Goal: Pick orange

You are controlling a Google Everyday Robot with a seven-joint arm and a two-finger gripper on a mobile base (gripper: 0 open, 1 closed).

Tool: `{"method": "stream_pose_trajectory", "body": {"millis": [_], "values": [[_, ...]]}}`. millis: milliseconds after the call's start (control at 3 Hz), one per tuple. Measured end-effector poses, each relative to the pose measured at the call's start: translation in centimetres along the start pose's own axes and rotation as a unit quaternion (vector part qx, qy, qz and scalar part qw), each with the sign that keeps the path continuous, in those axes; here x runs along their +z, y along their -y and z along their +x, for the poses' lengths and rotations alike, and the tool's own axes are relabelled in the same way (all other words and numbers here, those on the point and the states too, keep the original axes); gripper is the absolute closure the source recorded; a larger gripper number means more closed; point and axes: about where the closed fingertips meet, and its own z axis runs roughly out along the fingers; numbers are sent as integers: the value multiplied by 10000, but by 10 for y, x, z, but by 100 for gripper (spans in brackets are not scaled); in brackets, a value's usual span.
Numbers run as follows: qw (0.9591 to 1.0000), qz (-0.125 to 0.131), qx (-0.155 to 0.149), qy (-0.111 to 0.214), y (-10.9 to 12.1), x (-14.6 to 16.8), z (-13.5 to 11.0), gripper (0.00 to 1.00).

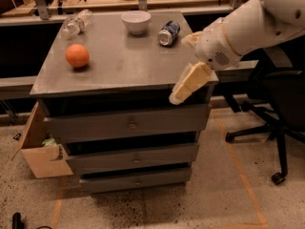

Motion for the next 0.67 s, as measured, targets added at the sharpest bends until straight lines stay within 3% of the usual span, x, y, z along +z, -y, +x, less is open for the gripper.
{"method": "stream_pose_trajectory", "body": {"millis": [333, 667], "values": [[9972, -5, 377, 647, 25, 71, -31, 0], [9905, -54, 781, 1132, 47, 118, -72, 0]]}}
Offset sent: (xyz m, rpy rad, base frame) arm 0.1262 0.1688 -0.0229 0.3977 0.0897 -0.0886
